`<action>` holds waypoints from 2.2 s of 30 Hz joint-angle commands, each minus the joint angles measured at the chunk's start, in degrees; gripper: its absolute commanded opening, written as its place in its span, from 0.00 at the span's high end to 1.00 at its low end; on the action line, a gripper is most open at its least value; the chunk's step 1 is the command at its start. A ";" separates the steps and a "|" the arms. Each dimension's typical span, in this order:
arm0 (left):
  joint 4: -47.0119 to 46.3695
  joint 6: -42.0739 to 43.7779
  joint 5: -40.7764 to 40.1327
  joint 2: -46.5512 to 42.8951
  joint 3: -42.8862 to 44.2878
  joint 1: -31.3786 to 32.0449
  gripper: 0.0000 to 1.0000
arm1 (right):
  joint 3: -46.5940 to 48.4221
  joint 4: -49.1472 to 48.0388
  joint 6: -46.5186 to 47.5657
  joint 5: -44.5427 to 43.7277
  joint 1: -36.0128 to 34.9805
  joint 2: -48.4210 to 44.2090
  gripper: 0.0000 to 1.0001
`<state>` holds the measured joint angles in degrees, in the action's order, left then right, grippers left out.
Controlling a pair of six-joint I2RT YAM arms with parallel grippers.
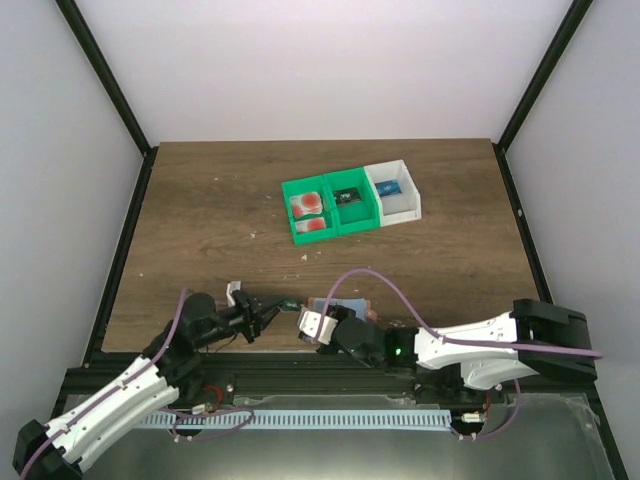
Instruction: Take the credit cards out of the card holder
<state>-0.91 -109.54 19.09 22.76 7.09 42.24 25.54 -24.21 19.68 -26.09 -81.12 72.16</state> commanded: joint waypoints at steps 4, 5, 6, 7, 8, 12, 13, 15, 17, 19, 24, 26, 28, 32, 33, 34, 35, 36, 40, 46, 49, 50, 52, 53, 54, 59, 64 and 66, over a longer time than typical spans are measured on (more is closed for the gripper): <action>-1.48 -1.74 -1.53 -1.69 -2.09 -0.37 1.00 | 1.82 -0.73 -1.22 -1.53 -0.75 0.42 0.99; -2.69 -1.38 -1.61 -1.74 -2.47 -0.36 1.00 | 2.02 0.31 -2.32 -1.80 -0.69 0.22 0.97; -4.58 -0.44 -1.80 -1.76 -2.92 -0.37 1.00 | 2.24 1.54 -3.74 -2.26 -0.70 -0.33 0.92; -6.91 1.24 -2.18 -1.76 -3.44 -0.39 1.00 | 2.54 3.19 -5.70 -2.37 -0.75 -1.10 0.88; -8.72 3.08 -2.56 -1.76 -3.77 -0.38 1.00 | 2.77 4.86 -7.67 -2.19 -0.71 -2.17 0.84; -10.18 17.68 -5.23 -1.68 -1.26 -0.38 1.00 | 5.03 15.50 -22.32 -0.92 -0.71 -8.82 0.59; -9.76 21.51 -5.71 -1.67 -0.28 -0.39 1.00 | 6.56 21.19 -26.05 -0.11 -0.69 -10.72 0.56; -11.38 28.85 -6.05 -2.03 0.59 -0.44 1.00 | 9.01 28.90 -32.14 0.16 -0.62 -14.05 0.54; -14.46 34.91 -5.35 -2.59 0.35 -0.42 1.00 | 10.18 33.21 -37.37 0.24 -0.63 -17.62 0.53; -19.35 40.73 -3.25 -3.16 -0.95 -0.49 1.00 | 11.05 35.68 -43.01 1.03 -0.62 -21.59 0.53; -27.40 49.42 3.12 -4.94 -4.35 -0.48 1.00 | 9.54 33.74 -54.62 7.60 -0.10 -28.47 0.52; -28.86 51.46 6.02 -5.74 -5.25 -0.46 1.00 | 9.63 34.59 -58.88 8.71 0.74 -28.95 0.52; -29.60 52.95 8.46 -6.22 -5.67 -0.46 1.00 | 10.11 36.03 -61.76 10.80 2.39 -28.62 0.52; -27.98 56.72 12.94 -6.02 -4.64 -0.42 1.00 | 11.65 35.20 -59.90 16.22 5.40 -28.22 0.52; -25.17 58.83 13.86 -5.61 -3.15 -0.47 1.00 | 12.55 36.03 -58.00 16.33 5.50 -28.20 0.51; -21.79 61.23 14.92 -4.84 -1.67 -0.42 1.00 | 13.77 37.36 -55.84 16.58 5.53 -28.07 0.49; -19.42 63.20 15.98 -4.42 -0.17 -0.45 1.00 | 15.48 39.75 -53.11 16.78 5.72 -27.71 0.48; -17.60 64.54 17.46 -3.57 0.97 -0.46 1.00 | 17.76 42.76 -50.82 16.50 5.72 -27.16 0.48; -13.23 68.89 25.21 1.04 5.13 -0.46 1.00 | 26.12 54.97 -43.87 17.44 5.84 -25.74 0.46; -17.07 69.95 32.41 8.76 6.88 -0.43 1.00 | 33.59 61.09 -37.86 20.33 6.06 -23.85 0.44; -21.71 68.00 35.69 11.17 6.64 -0.43 1.00 | 34.99 62.47 -36.33 22.55 6.25 -21.73 0.44; -22.67 67.71 36.50 11.73 6.62 -0.47 1.00 | 34.65 62.27 -35.83 22.72 6.49 -21.01 0.44; -25.77 66.45 37.75 12.62 5.87 -0.45 1.00 | 34.18 62.01 -34.59 25.17 7.73 -19.09 0.45; -27.95 65.15 38.50 13.01 5.38 -0.46 1.00 | 34.48 62.08 -34.06 27.11 8.59 -17.79 0.45; -30.33 64.02 39.28 13.49 4.85 -0.44 1.00 | 34.94 62.06 -33.56 29.43 9.48 -16.55 0.46; -32.74 63.99 40.57 14.41 4.07 -0.47 1.00 | 36.07 61.31 -30.68 39.63 12.78 -11.31 0.49; -32.76 64.28 40.85 14.25 3.76 -0.45 1.00 | 35.05 60.17 -28.50 48.81 17.36 -9.73 0.67; -32.76 64.39 40.94 14.19 3.65 -0.43 1.00 | 34.33 59.39 -28.13 51.79 18.72 -10.20 0.74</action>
<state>-29.45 -45.89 57.52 37.54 11.00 41.87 58.89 35.94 -10.98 17.21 -65.43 62.48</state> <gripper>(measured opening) 0.024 0.313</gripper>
